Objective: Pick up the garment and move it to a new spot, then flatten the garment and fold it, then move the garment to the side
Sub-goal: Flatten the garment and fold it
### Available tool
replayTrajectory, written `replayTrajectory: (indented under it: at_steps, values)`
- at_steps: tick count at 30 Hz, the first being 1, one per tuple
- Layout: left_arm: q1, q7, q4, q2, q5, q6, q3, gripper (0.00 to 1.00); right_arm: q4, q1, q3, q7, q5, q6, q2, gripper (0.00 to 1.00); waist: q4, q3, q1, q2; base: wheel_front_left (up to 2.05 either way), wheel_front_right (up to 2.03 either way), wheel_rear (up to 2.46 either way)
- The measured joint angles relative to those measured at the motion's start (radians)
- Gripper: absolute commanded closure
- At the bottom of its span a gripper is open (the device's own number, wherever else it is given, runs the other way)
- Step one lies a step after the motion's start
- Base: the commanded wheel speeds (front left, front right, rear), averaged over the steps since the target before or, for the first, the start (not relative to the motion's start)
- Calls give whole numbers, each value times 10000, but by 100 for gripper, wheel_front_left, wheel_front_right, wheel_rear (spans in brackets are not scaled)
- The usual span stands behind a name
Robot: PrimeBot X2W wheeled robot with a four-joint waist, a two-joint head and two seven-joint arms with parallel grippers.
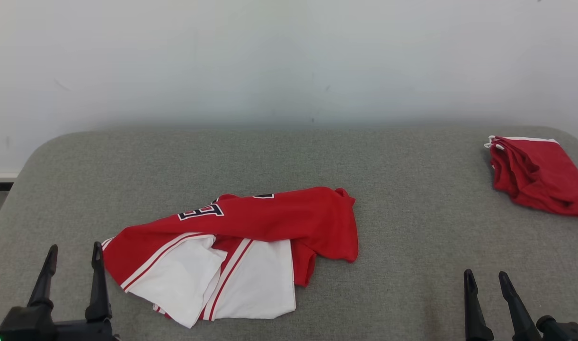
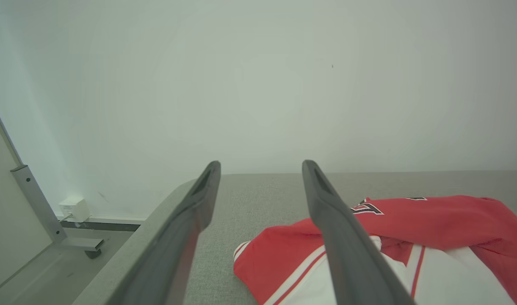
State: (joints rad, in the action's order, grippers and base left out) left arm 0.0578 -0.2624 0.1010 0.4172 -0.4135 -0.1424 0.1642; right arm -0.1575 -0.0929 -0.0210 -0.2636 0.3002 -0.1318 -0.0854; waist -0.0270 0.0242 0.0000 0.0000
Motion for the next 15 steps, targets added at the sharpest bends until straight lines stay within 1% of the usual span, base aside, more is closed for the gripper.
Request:
replayTrajectory:
  at_steps: [3, 5, 6, 7, 9, 12, 15]
  values:
    - [-360, -2, -602, -508, 506, 21, -453, 0, 140, 8, 52, 0, -13, 0, 21, 0, -38, 35, 0, 0, 0, 0, 0]
    - [-596, -2, -930, -855, 788, 109, -748, 0, 222, 12, 73, 0, -17, 0, 33, 0, -38, 45, 0, 0, 0, 0, 0]
    - [-596, -2, -930, -855, 788, 109, -748, 0, 222, 12, 73, 0, -17, 0, 33, 0, -38, 45, 0, 0, 0, 0, 0]
    - [-821, 0, -1168, -1189, 1106, 207, -991, 0, 288, 12, 88, 0, -23, 0, 36, 0, -32, 48, 0, 0, 0, 0, 0]
    - [-1074, 0, -1250, -1549, 1250, 347, -1225, 0, 336, 12, 100, 0, -23, 0, 48, 0, -34, 49, 0, 0, 0, 0, 0]
    - [-1394, 0, -1150, -1933, 1407, 767, -1442, 0, 330, -12, 161, 0, -23, 0, 56, 0, -62, 57, -1, 0, 0, 0, 0]
    - [-1546, 0, -871, -2169, 1609, 1271, -1507, 0, 249, -100, 240, 0, -23, 0, 59, 0, -99, 51, 0, 0, 0, 0, 0]
